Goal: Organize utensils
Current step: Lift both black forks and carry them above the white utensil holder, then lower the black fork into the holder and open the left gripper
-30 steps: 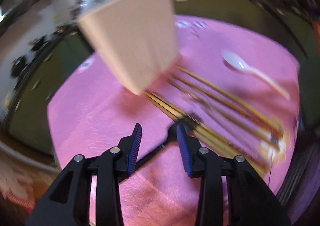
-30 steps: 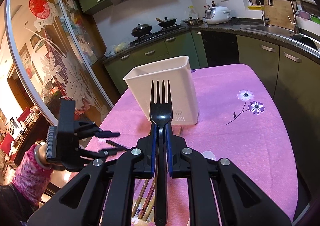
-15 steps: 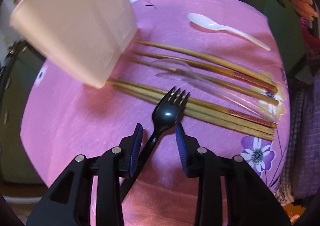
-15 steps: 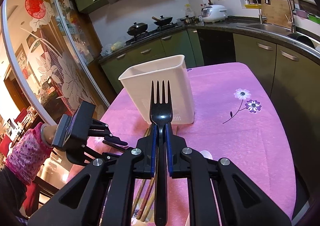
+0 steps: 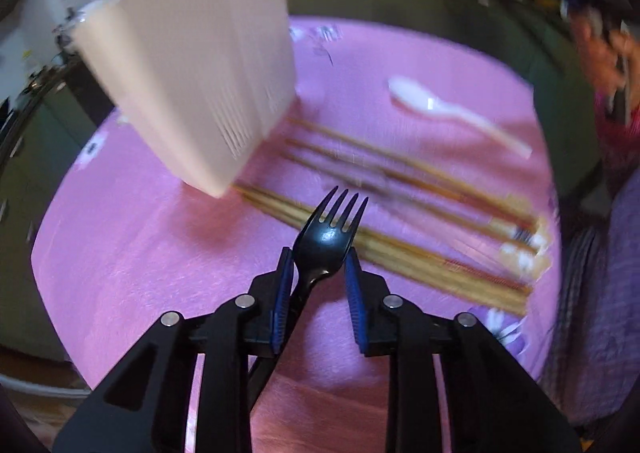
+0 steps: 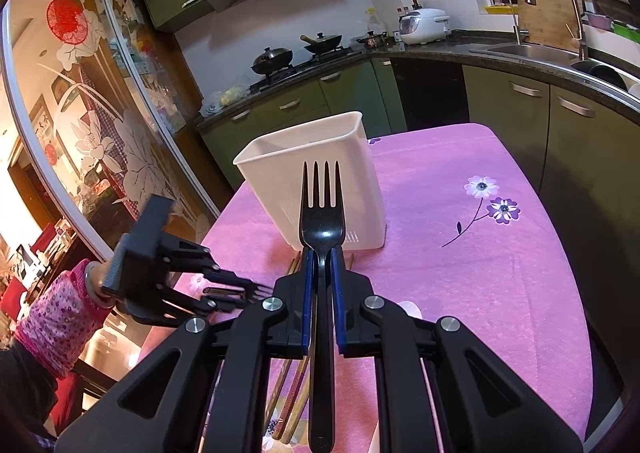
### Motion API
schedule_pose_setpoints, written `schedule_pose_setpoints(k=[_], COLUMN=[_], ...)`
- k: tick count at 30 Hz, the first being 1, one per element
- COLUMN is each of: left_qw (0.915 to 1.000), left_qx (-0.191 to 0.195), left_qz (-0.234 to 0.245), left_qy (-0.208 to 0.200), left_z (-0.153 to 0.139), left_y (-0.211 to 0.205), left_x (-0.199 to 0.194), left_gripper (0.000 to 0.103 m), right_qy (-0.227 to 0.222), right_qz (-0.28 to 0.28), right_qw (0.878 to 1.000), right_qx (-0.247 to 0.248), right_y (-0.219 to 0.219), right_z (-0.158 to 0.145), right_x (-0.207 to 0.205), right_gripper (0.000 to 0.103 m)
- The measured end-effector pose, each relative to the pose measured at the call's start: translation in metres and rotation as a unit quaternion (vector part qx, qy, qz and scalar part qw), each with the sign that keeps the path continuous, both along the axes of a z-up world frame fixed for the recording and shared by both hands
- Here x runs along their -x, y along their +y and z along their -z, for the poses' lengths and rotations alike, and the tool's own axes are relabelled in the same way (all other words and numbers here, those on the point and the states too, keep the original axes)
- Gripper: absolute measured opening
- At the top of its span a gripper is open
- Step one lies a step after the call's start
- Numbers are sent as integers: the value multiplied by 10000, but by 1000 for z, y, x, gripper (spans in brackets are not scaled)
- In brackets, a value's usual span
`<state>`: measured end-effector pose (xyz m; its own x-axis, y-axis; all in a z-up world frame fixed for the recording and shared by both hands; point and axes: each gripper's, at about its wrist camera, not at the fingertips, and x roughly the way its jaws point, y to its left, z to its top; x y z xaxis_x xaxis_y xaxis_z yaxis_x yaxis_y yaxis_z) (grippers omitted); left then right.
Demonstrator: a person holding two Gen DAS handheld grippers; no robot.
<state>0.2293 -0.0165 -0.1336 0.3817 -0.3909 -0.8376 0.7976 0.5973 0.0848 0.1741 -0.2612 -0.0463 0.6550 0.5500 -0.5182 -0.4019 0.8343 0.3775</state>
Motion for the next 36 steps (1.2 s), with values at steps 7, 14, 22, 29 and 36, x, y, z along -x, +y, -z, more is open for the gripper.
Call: schedule_pose_setpoints(k=[7, 14, 22, 29, 36], left_qw=[9900, 9739, 9562, 9299, 9192], left_qx=[1247, 1962, 2370, 2913, 2982], left_qz=[-560, -912, -1236, -1728, -2173], left_qy=[-338, -688, -1195, -1432, -1380], left_z=[-64, -120, -191, -226, -197], left_y=[13, 8, -5, -7, -10], left_x=[12, 19, 0, -51, -82], left_gripper=[25, 25, 25, 25, 25], right_qy=[-111, -211, -241, -206, -215], right_qz=[-43, -56, -52, -9, 109], right_qw=[9999, 9996, 9994, 9994, 9992], right_qx=[-104, -157, -223, -295, -333], right_y=[-4, -9, -16, -25, -37], right_z=[-7, -13, -14, -11, -13], right_x=[6, 13, 14, 11, 4], right_gripper=[10, 10, 10, 10, 10])
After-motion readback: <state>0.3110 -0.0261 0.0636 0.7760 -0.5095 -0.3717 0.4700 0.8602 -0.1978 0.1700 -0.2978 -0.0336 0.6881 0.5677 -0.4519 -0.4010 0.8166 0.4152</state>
